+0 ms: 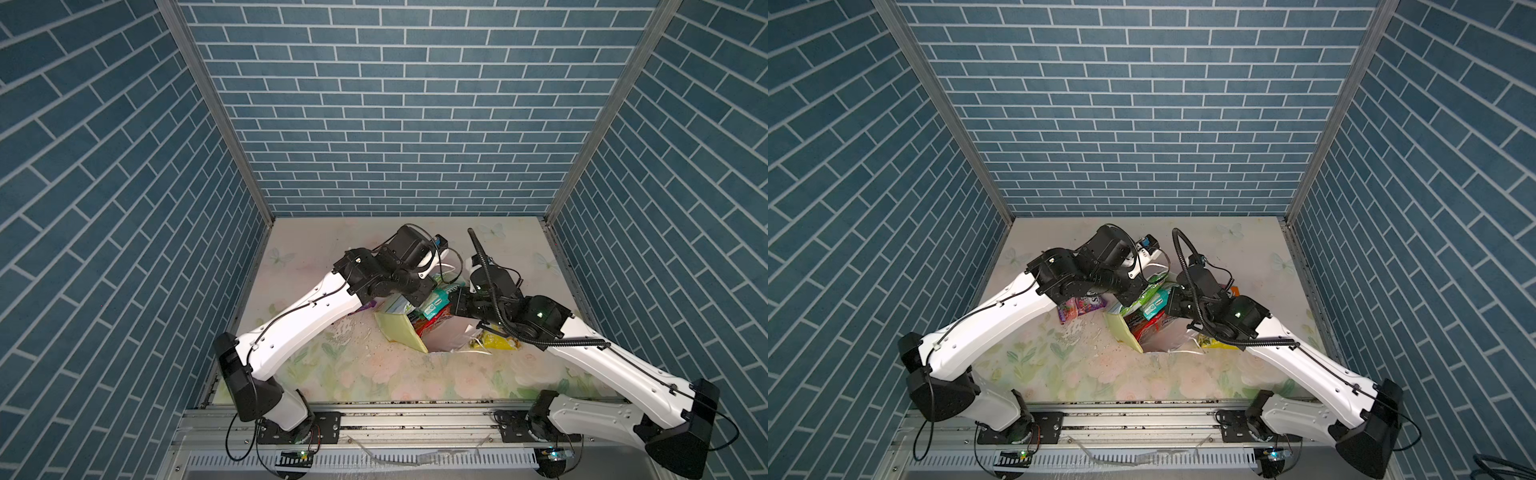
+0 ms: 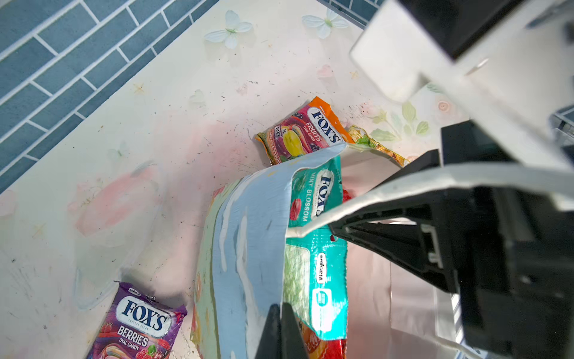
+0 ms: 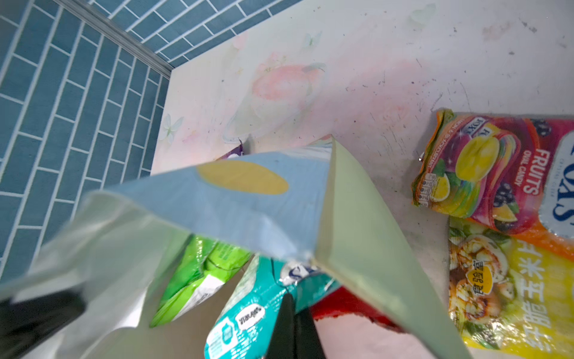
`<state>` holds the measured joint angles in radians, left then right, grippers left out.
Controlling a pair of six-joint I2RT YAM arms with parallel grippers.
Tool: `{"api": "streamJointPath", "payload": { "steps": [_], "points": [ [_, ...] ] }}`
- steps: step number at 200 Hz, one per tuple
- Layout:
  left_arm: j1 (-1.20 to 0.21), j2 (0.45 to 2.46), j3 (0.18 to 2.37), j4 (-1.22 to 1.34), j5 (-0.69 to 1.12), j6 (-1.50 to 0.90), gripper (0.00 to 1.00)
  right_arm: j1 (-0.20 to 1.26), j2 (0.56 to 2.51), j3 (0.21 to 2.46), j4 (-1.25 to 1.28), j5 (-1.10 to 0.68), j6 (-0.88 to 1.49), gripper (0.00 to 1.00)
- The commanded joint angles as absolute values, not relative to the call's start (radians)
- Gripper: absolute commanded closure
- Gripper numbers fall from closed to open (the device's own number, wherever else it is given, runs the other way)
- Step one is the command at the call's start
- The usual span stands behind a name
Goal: Take the snacks out of the paper bag
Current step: Pick up the snack from the paper bag.
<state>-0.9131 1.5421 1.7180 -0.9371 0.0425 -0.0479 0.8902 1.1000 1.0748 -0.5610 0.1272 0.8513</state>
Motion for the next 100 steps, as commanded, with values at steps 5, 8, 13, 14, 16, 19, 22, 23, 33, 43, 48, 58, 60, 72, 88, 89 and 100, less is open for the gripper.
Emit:
{"api": "streamJointPath", "payload": {
  "steps": [5,8,13,14,16,19,22,23,33,43,48,58,60,72,88,89,100],
  "points": [
    [-0.912,1.529,1.754,-0.942,0.032,-0.036,1.0,0.896,1.064,1.125,-0.582,0.095,0.779,1.0],
    [-0.911,1.529,1.756,-0.942,0.033,-0.036,1.0,0.896,1.064,1.127,-0.583,0.089,0.774,1.0],
    [-0.91,1.531,1.757,-0.942,0.031,-0.036,1.0,0.896,1.06,1.126,-0.583,0.083,0.768,1.0],
    [-0.911,1.531,1.758,-0.942,0.031,-0.035,1.0,0.896,1.059,1.126,-0.584,0.082,0.767,1.0],
    [-0.911,1.532,1.758,-0.943,0.031,-0.035,1.0,0.896,1.059,1.126,-0.585,0.079,0.766,1.0],
    [-0.911,1.533,1.759,-0.942,0.03,-0.036,1.0,0.896,1.057,1.127,-0.586,0.076,0.766,1.0],
    [-0.91,1.533,1.761,-0.943,0.029,-0.036,1.0,0.896,1.054,1.127,-0.587,0.072,0.764,1.0],
    [-0.91,1.534,1.761,-0.944,0.029,-0.036,1.0,0.896,1.053,1.126,-0.587,0.071,0.763,1.0],
    [-0.907,1.538,1.767,-0.944,0.028,-0.037,1.0,0.897,1.045,1.127,-0.593,0.064,0.754,1.0],
    [-0.905,1.543,1.774,-0.943,0.026,-0.035,1.0,0.896,1.037,1.132,-0.605,0.063,0.747,1.0],
    [-0.906,1.544,1.777,-0.943,0.026,-0.035,1.0,0.896,1.032,1.136,-0.609,0.063,0.739,1.0],
    [-0.906,1.547,1.781,-0.943,0.027,-0.035,1.0,0.896,1.021,1.143,-0.626,0.064,0.73,1.0],
    [-0.905,1.547,1.781,-0.943,0.027,-0.036,1.0,0.896,1.018,1.145,-0.629,0.064,0.727,1.0],
    [-0.904,1.549,1.784,-0.941,0.023,-0.035,1.0,0.897,1.003,1.152,-0.642,0.064,0.71,1.0],
    [-0.901,1.548,1.784,-0.94,0.016,-0.037,1.0,0.895,0.978,1.164,-0.659,0.064,0.693,1.0],
    [-0.902,1.548,1.784,-0.939,0.016,-0.038,1.0,0.896,0.977,1.165,-0.661,0.064,0.692,1.0],
    [-0.895,1.55,1.784,-0.94,0.017,-0.042,1.0,0.896,0.968,1.179,-0.674,0.067,0.681,1.0]
  ]
}}
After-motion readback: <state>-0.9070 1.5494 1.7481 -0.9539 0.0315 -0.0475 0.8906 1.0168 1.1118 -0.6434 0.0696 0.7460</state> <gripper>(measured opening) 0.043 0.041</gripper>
